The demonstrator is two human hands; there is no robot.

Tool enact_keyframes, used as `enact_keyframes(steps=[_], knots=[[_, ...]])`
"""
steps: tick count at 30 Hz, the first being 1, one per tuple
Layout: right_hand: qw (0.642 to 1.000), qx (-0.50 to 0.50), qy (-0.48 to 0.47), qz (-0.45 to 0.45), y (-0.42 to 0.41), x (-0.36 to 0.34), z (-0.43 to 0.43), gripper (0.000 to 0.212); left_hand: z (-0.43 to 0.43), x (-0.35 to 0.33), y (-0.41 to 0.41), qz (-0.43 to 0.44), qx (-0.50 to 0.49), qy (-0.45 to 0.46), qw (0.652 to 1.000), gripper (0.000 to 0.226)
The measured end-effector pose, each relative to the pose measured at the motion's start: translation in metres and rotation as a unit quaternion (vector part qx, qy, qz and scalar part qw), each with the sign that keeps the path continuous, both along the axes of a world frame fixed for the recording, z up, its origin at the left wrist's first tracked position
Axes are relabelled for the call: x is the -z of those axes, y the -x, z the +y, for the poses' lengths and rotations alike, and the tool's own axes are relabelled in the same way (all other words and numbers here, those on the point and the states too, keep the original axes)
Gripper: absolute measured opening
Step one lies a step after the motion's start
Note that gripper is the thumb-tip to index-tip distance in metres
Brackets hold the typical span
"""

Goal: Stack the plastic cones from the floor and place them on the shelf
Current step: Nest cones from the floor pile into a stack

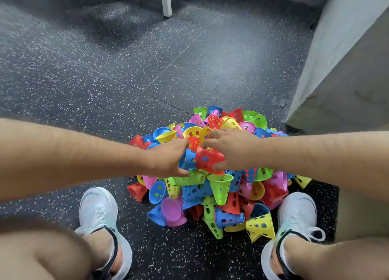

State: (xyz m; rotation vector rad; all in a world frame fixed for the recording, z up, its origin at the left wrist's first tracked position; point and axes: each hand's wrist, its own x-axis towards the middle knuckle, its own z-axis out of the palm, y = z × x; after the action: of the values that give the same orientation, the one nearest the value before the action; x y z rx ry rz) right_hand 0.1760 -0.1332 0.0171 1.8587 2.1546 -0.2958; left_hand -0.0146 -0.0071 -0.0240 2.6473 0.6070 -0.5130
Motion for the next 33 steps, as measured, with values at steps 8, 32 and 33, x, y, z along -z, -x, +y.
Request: enact_keyframes(steps=[8,32,33], knots=[[0.998,0.041,-0.001,0.040,0.003,0.017,0.005,0.095,0.004,-0.005,-0.006,-0.039,-0.012,0.045,0.998,0.076],[0.913,0.201,-0.212,0.285,0.013,-0.097,0.042,0.059,0.021,-0.139,-0.012,-0.385,-0.296,0.151,0.861,0.086],[0.901,0.219,-0.223,0.299,0.016,-0.089,0.044,0.056,0.019,-0.133,-0.010,-0.402,-0.326,0.145,0.843,0.083]])
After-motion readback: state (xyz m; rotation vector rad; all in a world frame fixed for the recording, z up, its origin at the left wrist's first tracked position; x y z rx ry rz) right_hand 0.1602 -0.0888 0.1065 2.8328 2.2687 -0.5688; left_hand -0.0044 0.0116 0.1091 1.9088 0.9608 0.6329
